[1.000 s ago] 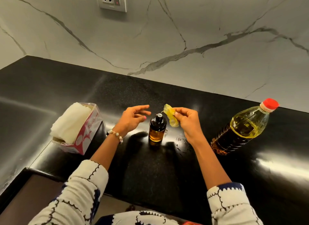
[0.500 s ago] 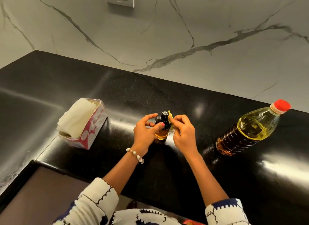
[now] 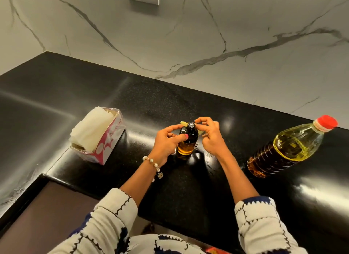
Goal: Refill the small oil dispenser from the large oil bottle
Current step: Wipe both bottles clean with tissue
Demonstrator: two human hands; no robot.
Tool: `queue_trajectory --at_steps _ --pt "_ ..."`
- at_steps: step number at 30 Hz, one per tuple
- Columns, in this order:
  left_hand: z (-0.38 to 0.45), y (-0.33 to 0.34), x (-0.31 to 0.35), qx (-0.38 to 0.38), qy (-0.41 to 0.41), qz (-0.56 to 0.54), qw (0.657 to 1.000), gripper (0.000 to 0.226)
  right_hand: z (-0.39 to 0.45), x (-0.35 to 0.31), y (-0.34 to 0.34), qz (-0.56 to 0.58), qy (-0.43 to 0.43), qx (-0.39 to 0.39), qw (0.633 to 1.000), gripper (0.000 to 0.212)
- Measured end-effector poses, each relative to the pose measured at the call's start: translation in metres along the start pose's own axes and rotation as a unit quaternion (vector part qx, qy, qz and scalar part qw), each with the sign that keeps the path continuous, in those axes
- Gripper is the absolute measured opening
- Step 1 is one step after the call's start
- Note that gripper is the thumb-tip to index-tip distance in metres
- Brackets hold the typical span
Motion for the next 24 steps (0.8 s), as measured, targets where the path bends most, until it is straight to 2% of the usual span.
queue_trajectory --at_steps 5,9,11,17,24 --pt "0.002 0.005 0.001 0.001 0.002 0.002 1.000 0.036 0.016 0.009 0.014 0.042 0.036 -0.123 0.991 0.078" --pt "0.004 0.006 0.001 0.007 0.007 0.008 1.000 0.031 0.015 0.011 0.014 0.031 0.044 -0.156 0.986 0.077" --pt "0.005 0.006 0.000 0.007 0.010 0.005 1.000 0.031 0.008 0.011 0.010 0.010 0.039 -0.140 0.989 0.077" --pt "0.006 0.007 0.000 0.002 0.026 0.002 1.000 0.036 -0.032 0.008 -0.010 -0.039 0.001 -0.007 0.999 0.083" --pt "0.010 0.007 0.007 -0.039 0.023 0.037 0.998 0.034 -0.045 0.007 -0.011 -0.037 0.005 0.018 0.999 0.085"
Point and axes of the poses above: each hand's wrist, its own z-axis towards the middle knuckle, its own y-axis out of the palm, x = y × z, the point moved 10 cm from there along z, towards the middle knuckle, and after that the axes turned 4 degrees about z, right-handed, at the moved point
